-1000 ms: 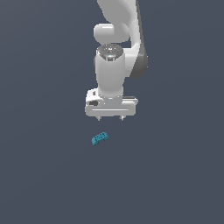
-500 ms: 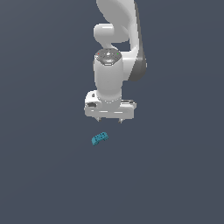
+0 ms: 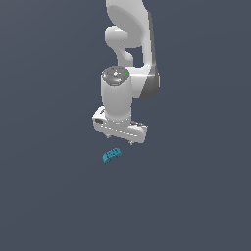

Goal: Pick up the object and move it to a goal position.

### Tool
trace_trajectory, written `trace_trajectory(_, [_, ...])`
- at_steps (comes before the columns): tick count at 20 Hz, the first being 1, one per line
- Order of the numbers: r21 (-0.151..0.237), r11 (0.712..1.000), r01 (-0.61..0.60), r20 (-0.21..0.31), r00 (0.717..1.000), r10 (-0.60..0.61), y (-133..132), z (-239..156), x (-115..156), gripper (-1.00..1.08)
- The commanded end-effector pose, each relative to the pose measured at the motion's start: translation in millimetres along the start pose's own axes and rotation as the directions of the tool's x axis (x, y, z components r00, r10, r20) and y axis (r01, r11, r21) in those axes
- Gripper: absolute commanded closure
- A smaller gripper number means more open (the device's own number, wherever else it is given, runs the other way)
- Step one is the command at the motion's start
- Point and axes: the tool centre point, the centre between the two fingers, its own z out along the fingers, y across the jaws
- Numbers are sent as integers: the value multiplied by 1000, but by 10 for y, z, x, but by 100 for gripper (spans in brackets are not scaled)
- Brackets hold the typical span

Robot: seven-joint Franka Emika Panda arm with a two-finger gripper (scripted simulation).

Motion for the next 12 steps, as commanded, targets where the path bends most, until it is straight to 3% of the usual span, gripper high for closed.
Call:
trace_trajectory(1, [0, 997, -80, 4, 997, 80, 38, 86, 23, -92])
trace_trajectory(6, [-4, 971, -238, 12, 971, 238, 117, 257, 67, -92])
trace_trajectory(12, [-13, 908, -418, 16, 908, 418, 219, 462, 115, -92])
